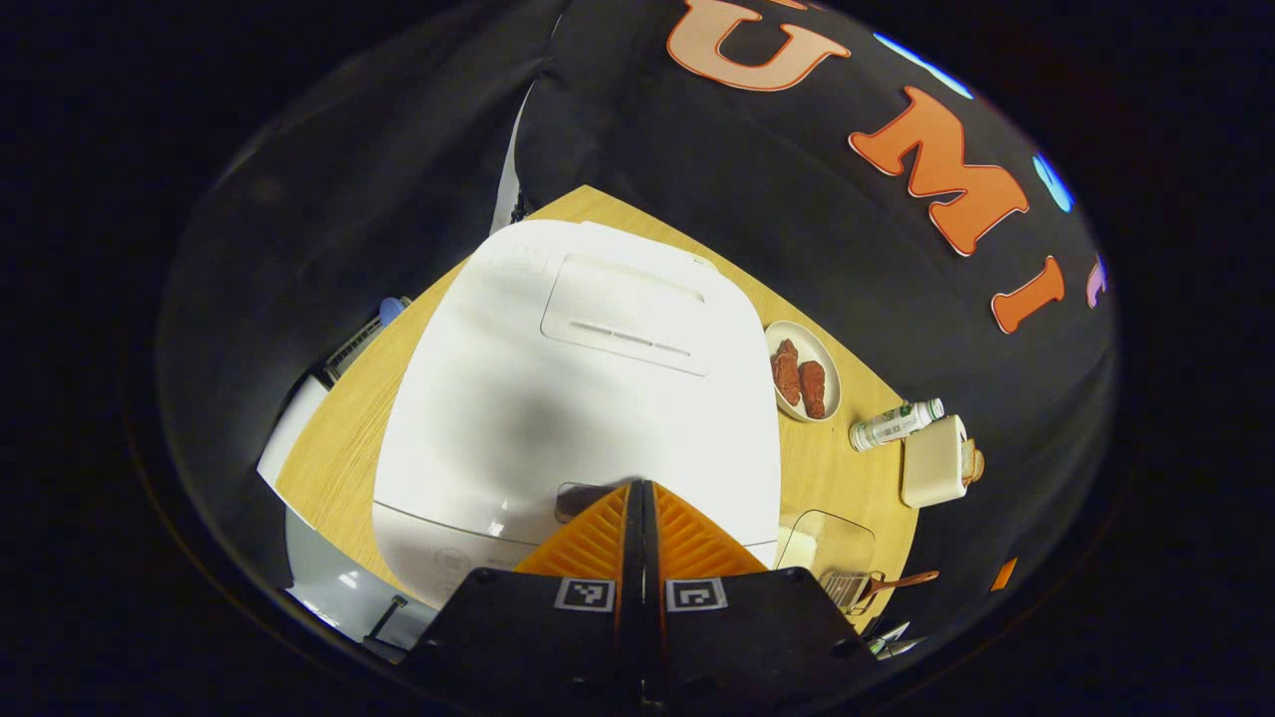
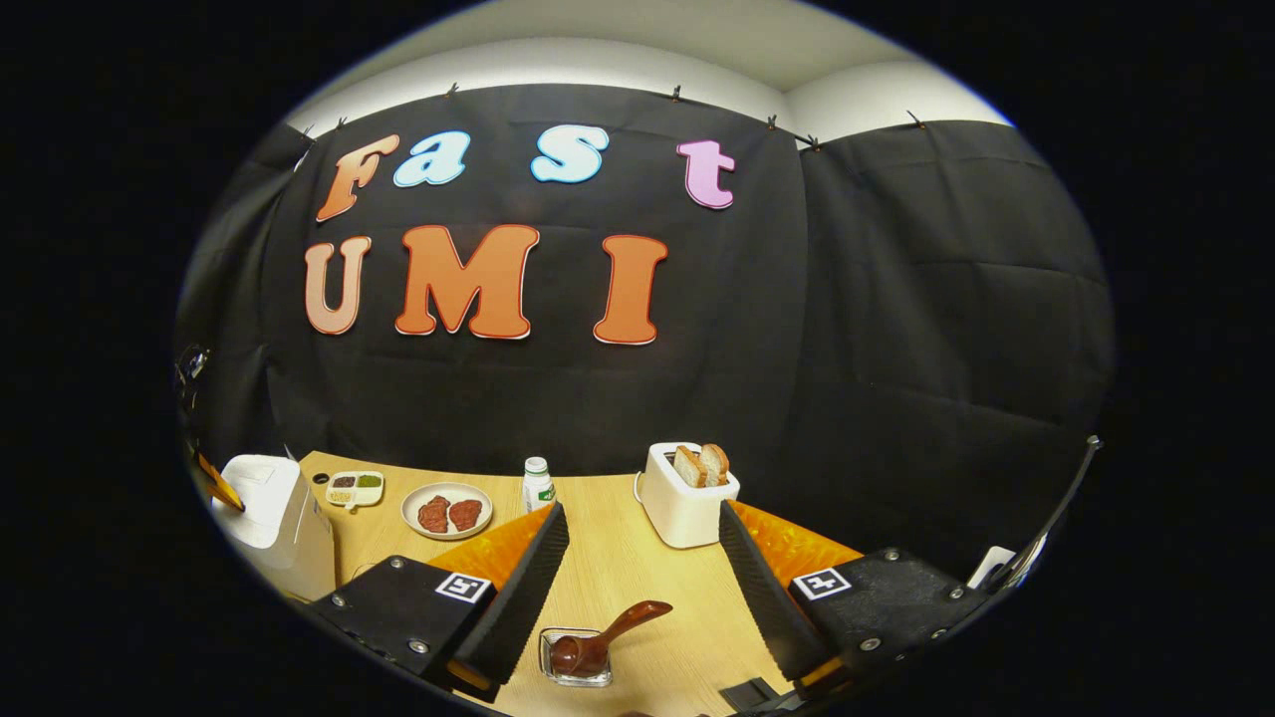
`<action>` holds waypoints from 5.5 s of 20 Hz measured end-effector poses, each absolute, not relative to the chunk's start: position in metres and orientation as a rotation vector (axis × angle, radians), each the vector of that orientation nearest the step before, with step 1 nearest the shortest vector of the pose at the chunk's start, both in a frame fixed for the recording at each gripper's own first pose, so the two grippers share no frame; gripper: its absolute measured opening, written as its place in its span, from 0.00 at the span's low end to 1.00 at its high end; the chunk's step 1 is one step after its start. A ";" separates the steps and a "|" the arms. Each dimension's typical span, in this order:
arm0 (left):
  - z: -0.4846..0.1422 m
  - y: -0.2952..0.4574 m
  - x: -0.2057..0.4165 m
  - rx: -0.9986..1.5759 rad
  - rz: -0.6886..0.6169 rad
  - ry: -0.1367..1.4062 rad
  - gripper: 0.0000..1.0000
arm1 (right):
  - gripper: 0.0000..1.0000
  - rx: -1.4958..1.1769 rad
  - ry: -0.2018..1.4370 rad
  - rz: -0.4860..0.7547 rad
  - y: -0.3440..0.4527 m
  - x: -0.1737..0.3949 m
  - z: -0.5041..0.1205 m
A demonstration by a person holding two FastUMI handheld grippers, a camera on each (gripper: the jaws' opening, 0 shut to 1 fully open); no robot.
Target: Close the left gripper, press the button to open the rice cooker; take a wooden spoon from the chopstick holder with the right hand, scoop a spoonful of rice and pour it into the rice cooker, then put the wooden spoon back into the chopstick holder.
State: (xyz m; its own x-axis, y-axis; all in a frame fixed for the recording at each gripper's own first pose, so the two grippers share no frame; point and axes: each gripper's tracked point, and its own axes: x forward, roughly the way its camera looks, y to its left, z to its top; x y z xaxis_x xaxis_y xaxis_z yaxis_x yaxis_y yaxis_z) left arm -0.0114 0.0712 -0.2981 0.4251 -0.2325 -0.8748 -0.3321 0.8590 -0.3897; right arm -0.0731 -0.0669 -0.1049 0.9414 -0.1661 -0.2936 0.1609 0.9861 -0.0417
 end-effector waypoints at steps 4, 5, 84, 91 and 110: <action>-0.293 0.070 -0.010 -0.504 0.042 1.111 0.06 | 0.95 -0.007 0.323 -0.160 -0.063 -0.073 -0.116; -0.292 0.070 -0.012 -0.463 0.035 1.093 0.06 | 0.95 0.002 0.330 -0.155 -0.062 -0.073 -0.119; -0.091 0.116 -0.005 -0.013 0.112 0.242 0.95 | 0.14 0.188 0.621 0.181 0.111 -0.041 -0.198; -0.099 0.158 -0.025 0.010 0.213 0.272 0.99 | 0.14 -0.020 0.709 0.214 0.139 -0.043 -0.272; -0.102 0.179 -0.038 0.076 0.245 0.315 0.99 | 0.14 -0.409 0.508 0.305 0.199 -0.064 -0.315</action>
